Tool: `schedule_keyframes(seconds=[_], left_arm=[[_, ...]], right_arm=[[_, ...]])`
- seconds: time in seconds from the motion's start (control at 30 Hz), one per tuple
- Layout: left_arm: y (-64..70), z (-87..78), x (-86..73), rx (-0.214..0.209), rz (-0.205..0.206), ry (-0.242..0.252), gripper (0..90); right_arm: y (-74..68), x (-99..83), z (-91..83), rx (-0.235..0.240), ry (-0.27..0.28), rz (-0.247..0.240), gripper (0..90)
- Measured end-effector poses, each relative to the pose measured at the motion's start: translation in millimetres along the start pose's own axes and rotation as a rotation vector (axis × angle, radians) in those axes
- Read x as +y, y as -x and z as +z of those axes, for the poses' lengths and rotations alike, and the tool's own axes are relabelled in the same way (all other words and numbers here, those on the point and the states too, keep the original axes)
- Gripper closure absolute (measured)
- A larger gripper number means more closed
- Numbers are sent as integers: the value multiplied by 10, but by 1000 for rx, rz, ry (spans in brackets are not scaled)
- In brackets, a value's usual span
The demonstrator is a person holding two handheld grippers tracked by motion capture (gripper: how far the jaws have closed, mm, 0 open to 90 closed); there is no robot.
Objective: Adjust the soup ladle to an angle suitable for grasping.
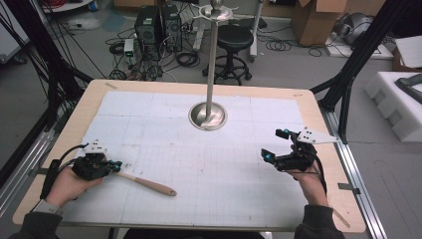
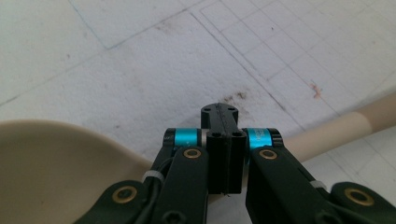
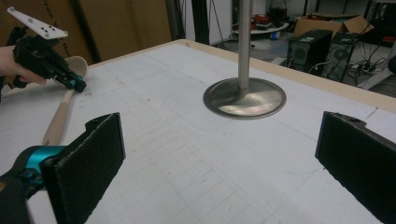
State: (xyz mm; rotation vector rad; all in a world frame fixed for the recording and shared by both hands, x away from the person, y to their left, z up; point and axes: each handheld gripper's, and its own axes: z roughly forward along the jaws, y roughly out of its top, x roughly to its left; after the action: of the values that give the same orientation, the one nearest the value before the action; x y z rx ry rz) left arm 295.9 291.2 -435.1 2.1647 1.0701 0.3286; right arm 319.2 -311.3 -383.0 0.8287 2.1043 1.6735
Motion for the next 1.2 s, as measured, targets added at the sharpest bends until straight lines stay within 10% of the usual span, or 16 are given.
schedule_keyframes(seconds=[0.7, 0.93, 1.2], left_arm=[[208, -201, -224, 52, -9, -13, 900], [321, -268, -165, 21, 29, 88, 900], [788, -219, -13, -96, 148, 125, 899]], right_arm=[[-14, -4, 31, 7, -9, -4, 4], [-3, -4, 28, 0, -6, -2, 4], [-9, -3, 29, 5, -6, -2, 3]])
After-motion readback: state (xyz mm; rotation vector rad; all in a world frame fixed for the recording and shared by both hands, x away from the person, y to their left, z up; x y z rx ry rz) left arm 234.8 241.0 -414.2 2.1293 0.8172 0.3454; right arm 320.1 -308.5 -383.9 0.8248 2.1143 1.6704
